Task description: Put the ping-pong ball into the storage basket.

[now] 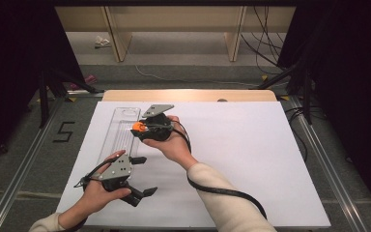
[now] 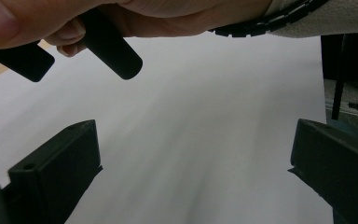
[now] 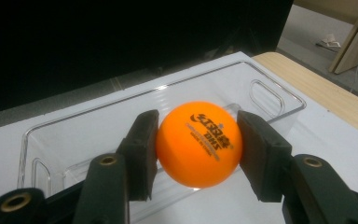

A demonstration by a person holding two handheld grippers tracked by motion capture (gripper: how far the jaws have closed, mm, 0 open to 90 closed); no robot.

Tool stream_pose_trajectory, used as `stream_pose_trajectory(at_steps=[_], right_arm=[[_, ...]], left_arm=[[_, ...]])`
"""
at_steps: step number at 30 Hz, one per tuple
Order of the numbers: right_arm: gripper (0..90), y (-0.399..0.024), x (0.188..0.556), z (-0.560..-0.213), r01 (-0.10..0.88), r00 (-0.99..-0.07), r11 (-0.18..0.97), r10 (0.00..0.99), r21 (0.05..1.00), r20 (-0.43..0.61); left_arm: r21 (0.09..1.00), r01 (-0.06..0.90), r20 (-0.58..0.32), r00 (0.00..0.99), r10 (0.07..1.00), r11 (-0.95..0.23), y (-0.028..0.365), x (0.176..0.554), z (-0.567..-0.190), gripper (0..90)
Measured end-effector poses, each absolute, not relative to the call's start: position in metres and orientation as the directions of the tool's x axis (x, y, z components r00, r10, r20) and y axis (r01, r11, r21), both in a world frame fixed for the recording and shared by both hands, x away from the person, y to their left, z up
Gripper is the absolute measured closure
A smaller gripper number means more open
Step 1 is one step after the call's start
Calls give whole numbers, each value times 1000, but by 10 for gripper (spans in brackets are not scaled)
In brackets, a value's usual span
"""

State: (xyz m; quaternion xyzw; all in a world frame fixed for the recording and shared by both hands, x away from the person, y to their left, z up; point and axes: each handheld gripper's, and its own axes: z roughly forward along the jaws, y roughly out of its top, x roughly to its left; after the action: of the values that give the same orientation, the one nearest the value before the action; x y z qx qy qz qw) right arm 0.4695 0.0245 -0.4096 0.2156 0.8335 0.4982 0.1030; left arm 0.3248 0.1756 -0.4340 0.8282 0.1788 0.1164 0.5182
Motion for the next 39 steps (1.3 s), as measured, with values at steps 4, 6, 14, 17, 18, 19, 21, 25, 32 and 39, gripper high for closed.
stream_pose_trajectory(at_steps=[4,6,14,17,18,19,21,25,32,39], right_arm=[[515,26,470,-410,255,-887,411,459,875,42],[514,27,471,-410,254,-888,412,458,875,42],[515,32,472,-409,252,-891,415,452,874,42],[515,34,473,-408,247,-892,416,450,875,38],[515,34,472,-408,250,-891,414,452,875,41],[514,35,473,-408,248,-892,416,450,875,39],[515,36,473,-408,246,-894,417,446,875,39],[515,39,474,-408,245,-895,418,444,875,39],[515,43,474,-409,244,-898,419,438,874,41],[515,46,476,-408,242,-900,424,434,872,39]], left_arm=[[900,175,8,909,417,-399,175,325,-434,10],[900,175,8,909,417,-399,175,325,-434,10],[901,177,4,909,417,-397,175,324,-434,10],[901,178,5,909,417,-397,175,324,-434,10],[901,177,5,908,418,-397,175,324,-434,10],[901,175,7,909,417,-398,175,324,-434,10],[900,177,6,908,418,-398,175,324,-434,10],[901,177,6,908,418,-397,175,324,-434,11],[900,175,8,909,416,-398,175,324,-434,11],[900,176,6,910,415,-398,175,324,-434,11]])
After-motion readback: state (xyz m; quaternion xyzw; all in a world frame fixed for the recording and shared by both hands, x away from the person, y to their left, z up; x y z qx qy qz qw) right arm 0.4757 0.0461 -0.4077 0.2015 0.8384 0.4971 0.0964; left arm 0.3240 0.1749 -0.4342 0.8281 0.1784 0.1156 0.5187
